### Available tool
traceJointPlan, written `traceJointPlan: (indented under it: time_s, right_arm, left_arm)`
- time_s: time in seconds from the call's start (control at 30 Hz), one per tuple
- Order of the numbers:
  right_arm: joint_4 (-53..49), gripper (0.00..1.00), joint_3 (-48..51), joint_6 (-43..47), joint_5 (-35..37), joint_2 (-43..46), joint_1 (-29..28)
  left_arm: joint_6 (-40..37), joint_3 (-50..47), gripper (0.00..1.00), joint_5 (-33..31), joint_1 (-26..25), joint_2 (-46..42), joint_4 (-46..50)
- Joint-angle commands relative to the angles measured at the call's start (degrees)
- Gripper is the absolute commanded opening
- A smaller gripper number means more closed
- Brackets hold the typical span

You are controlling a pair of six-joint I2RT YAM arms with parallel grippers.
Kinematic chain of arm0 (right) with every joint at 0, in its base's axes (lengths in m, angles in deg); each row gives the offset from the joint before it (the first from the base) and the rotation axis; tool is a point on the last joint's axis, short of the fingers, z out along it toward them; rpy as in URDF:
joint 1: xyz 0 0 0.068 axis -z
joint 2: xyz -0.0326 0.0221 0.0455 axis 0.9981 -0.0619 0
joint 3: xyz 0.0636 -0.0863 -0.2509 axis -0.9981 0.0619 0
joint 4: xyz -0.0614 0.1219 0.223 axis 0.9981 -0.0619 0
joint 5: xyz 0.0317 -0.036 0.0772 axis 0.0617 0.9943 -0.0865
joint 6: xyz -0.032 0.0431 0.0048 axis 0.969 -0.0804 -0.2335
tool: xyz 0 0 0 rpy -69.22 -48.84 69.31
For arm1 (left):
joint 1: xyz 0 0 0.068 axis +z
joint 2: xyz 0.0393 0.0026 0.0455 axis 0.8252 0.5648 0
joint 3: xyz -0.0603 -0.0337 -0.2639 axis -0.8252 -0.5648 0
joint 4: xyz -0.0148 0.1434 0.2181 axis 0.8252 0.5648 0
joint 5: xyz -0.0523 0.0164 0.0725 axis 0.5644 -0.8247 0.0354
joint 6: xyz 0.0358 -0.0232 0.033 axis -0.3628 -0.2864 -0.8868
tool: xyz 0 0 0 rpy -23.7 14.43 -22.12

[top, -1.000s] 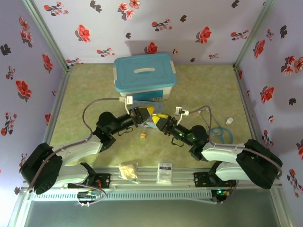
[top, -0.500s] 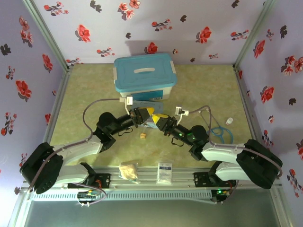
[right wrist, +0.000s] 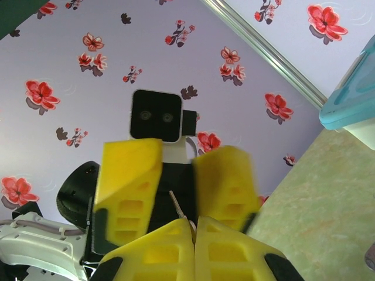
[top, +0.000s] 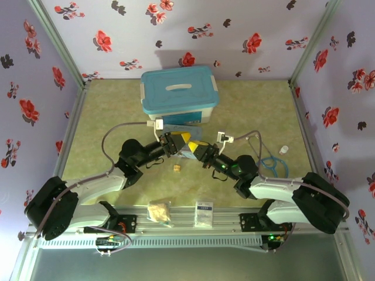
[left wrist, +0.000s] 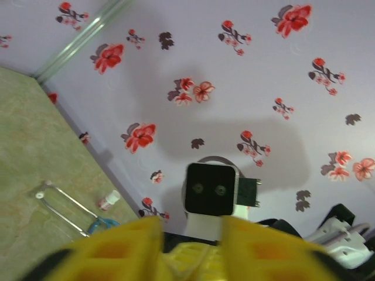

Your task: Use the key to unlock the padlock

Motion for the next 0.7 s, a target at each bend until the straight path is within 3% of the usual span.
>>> traceJointPlan:
  time_s: [0.0,0.07,0.2,0.5,0.67]
  right_arm:
    - [2.44,0.00,1.67,-0.82,1.05,0.13,0.14]
    - [2.15,0.00,2.94,-1.13,2.47,0.37,0.08]
    - [-3.19,0.00,4.29,-1.44,6.51,2.18,0.13]
    - [-31.52,0.00,2.64,4.50,11.50,15.60,-0.42]
    - [-44.72,0.00,1.73,7.92,13.50,22.23,-0.50]
  left_arm:
    - [-2.53,-1.18,0.60,-5.01,0.98,-3.49,7.25]
    - [-5.69,-0.14,0.65,-10.49,0.96,-7.37,19.03]
    - [-9.51,4.14,0.65,-24.97,0.66,-12.98,46.57]
    - [-14.02,4.80,0.62,-26.58,-3.94,-8.35,59.10]
    - [-14.30,4.57,0.63,-28.19,-6.86,-2.71,59.78]
